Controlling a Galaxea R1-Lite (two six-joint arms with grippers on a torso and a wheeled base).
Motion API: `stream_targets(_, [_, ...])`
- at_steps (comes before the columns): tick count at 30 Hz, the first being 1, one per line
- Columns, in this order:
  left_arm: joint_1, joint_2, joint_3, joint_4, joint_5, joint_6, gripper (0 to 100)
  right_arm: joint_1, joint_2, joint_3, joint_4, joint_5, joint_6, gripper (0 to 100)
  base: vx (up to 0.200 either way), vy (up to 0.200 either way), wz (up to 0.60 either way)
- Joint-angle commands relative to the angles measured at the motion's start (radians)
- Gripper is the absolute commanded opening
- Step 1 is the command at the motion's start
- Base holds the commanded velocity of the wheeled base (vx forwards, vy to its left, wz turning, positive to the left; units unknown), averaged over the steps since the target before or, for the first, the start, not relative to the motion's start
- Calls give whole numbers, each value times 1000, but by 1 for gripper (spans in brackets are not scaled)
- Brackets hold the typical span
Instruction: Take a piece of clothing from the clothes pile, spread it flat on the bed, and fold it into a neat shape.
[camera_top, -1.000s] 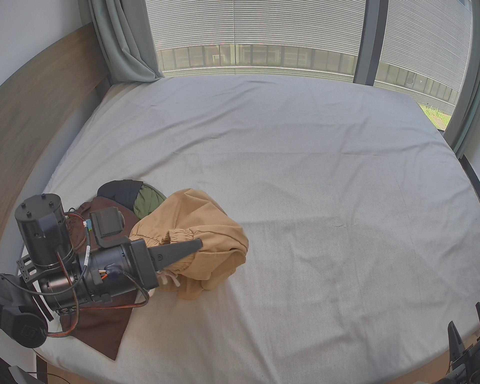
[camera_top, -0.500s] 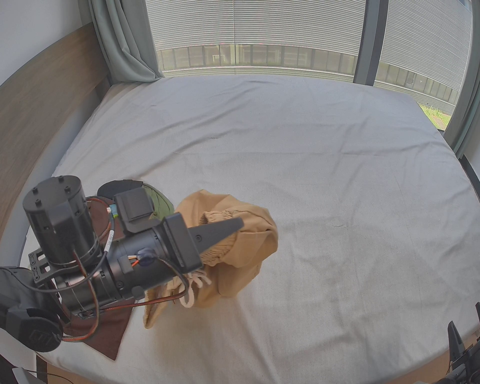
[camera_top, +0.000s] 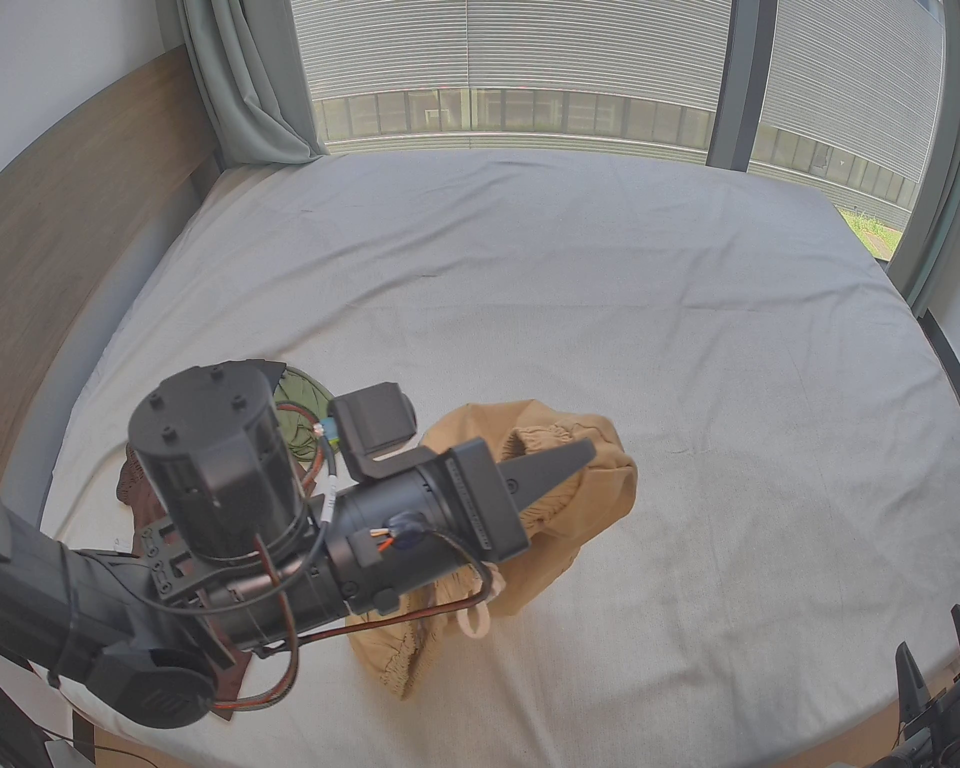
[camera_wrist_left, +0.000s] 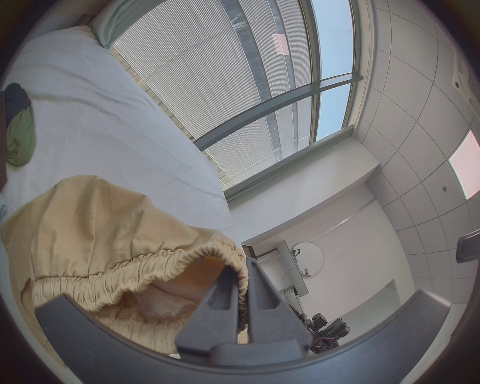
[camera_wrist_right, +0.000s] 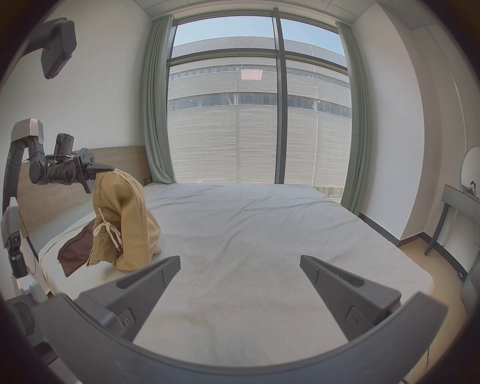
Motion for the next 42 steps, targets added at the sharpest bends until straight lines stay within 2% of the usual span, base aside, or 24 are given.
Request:
stream_targets(1, [-32,126,-39,-71,4,-11,0,0,-16,16,0,0,-1,100,0,0,0])
stream_targets(6, [-64,195,-72,-133,11,-37,0,0,-16,16,0,0,-1,100,0,0,0])
stream_targets(13, [-95,234,-170,-137,11,-114,0,0,-16,16,0,0,-1,100,0,0,0])
stream_targets(26, [-167,121,-331,-119,11,-218,0,0,-16,16,0,0,-2,100,0,0,0])
stream_targets(32, [-159,67,-411,-120,17,-304,0,0,-16,16,0,0,-2,100,0,0,0])
stream_targets(34, [-152,58,-409,-117,19,-313,0,0,-16,16,0,0,-2,100,0,0,0])
stream_targets(42, [-11,-34,-171,-84,7,-300,0,0,-16,16,0,0,-2,100,0,0,0])
